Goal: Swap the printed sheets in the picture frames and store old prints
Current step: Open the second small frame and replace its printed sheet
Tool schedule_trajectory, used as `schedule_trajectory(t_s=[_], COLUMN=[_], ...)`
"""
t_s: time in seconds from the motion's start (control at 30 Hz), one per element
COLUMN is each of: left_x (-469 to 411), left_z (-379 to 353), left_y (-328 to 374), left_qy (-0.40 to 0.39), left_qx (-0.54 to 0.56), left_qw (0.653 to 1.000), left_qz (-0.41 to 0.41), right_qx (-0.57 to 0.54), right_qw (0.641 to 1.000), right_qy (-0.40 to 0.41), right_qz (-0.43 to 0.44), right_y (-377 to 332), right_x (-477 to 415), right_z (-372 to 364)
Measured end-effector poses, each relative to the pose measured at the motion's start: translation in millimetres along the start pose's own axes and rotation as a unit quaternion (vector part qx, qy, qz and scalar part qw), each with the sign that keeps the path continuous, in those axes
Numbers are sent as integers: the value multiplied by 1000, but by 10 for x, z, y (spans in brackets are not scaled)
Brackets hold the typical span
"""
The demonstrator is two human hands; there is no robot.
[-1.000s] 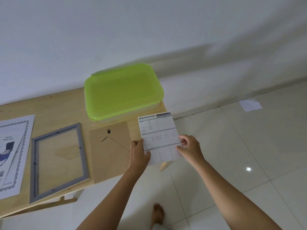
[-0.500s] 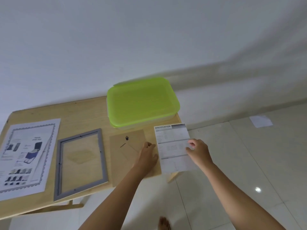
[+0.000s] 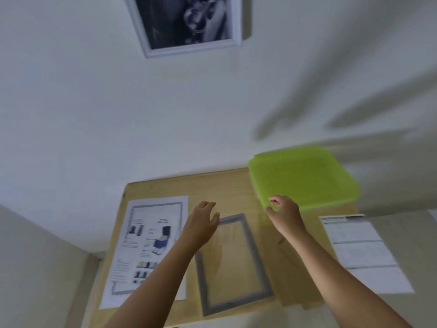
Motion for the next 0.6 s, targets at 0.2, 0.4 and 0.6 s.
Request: schedule_trajectory(t_s=[0.2,0.4,0.6], left_x=[499,1104,1306], left_z=[563,467,175], left_y=[-1490,-2428,-2656], left_qy=[-4,-16,-56], left_qx=[16,35,2], left_qw=[995,988,991], left_qz=[98,148,123], right_qx=[-29,-13,0], right_qw=[995,983,991], right_qy=[-97,-183,-127], right_qz=[15,-9,-35], right_y=[-914,-1284,-1451], right_x=[64,337,512], right_z=[-1386,-2441,-2807])
Point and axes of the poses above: each hand's wrist, its own x-axis away from the middle knuckle, its own z-axis out of the back of the hand, y = z × x, the point moved 3 cm from there along -x, towards the middle knuckle, and after that the axes turned 12 degrees about -y, right-handed, at the moved point
